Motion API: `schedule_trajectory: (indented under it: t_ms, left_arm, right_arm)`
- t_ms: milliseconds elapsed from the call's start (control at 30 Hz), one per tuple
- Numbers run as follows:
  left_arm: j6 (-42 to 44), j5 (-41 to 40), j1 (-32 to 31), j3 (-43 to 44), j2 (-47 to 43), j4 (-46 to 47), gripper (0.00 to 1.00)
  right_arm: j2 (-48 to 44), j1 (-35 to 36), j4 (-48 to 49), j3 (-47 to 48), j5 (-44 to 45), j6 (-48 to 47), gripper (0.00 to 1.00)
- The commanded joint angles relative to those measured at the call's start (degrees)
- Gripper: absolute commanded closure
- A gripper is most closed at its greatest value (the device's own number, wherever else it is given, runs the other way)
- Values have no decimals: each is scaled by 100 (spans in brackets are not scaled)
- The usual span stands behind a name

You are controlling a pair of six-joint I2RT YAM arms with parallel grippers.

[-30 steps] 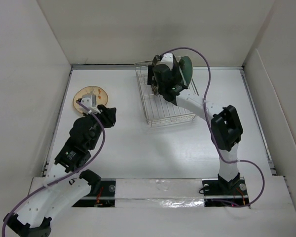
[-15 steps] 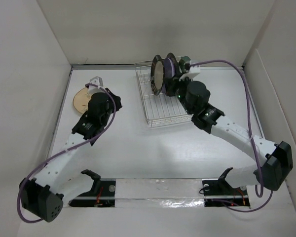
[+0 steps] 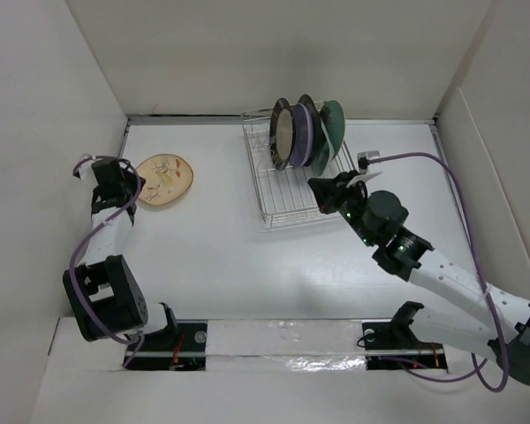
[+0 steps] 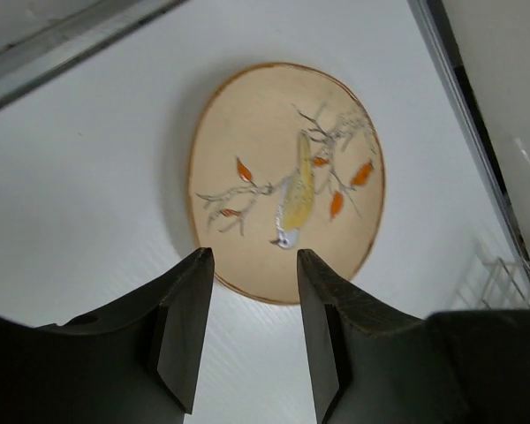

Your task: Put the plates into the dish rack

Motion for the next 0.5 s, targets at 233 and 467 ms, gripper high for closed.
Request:
schedule_trajectory:
  t_ms: [233,467]
  left_arm:
    - [402,150,582,276,898,48,54]
    - [129,571,582,706,1803,232,53]
  right_arm:
    - [-197,45,259,-136,-168,46,83]
    - [-109,45,276,-127,-107,20,82]
